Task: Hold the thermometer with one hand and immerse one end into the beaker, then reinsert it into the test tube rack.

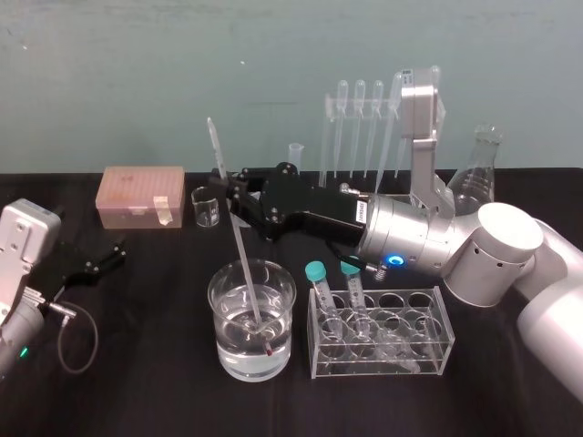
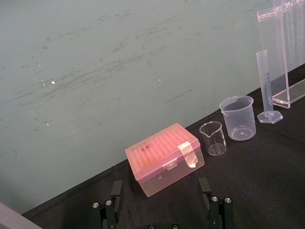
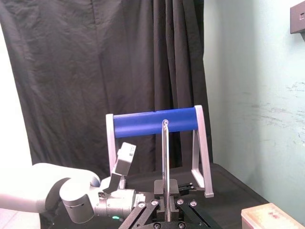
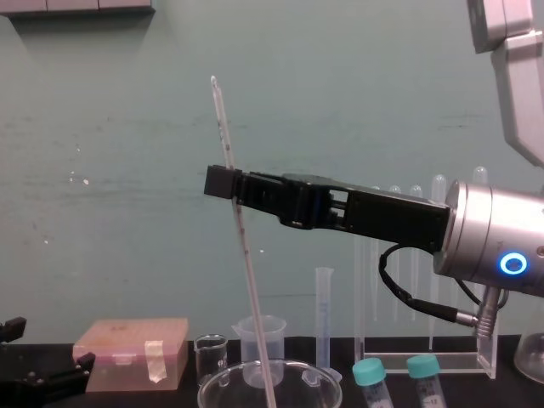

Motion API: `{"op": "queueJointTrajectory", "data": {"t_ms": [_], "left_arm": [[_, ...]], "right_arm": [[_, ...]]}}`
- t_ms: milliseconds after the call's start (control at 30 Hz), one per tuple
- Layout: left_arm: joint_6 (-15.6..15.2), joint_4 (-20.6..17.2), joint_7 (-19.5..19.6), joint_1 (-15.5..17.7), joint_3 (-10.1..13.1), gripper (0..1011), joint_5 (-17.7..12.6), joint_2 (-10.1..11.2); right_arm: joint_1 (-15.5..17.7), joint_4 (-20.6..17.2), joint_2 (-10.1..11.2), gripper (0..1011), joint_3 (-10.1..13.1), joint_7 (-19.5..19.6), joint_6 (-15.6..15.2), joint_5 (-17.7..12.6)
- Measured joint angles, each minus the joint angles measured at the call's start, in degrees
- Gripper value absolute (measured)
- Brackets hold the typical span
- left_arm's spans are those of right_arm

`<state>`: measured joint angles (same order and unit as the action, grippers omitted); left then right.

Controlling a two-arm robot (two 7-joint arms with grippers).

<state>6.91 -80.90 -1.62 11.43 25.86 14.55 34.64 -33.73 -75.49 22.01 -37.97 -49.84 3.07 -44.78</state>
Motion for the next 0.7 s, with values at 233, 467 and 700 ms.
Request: {"op": "queueJointTrajectory", "data": {"t_ms": [233, 467, 700], "left_arm": [[0.00, 0.00, 0.00, 0.00, 0.00, 1008, 0.00, 0.00], [0.00, 0.00, 0.00, 0.00, 0.00, 1008, 0.00, 0.00], [0.00, 0.00, 0.00, 0.00, 0.00, 1008, 0.00, 0.00]], "right_arm": [[0.06, -0.10, 0.12, 55, 0.04, 0.14, 0.01, 0.01], [0.08, -0.10, 0.17, 56, 0.07, 0.14, 0.09, 0.03], [0.09, -0.04, 0.10, 56, 0.01, 0.13, 0.08, -0.02]]}}
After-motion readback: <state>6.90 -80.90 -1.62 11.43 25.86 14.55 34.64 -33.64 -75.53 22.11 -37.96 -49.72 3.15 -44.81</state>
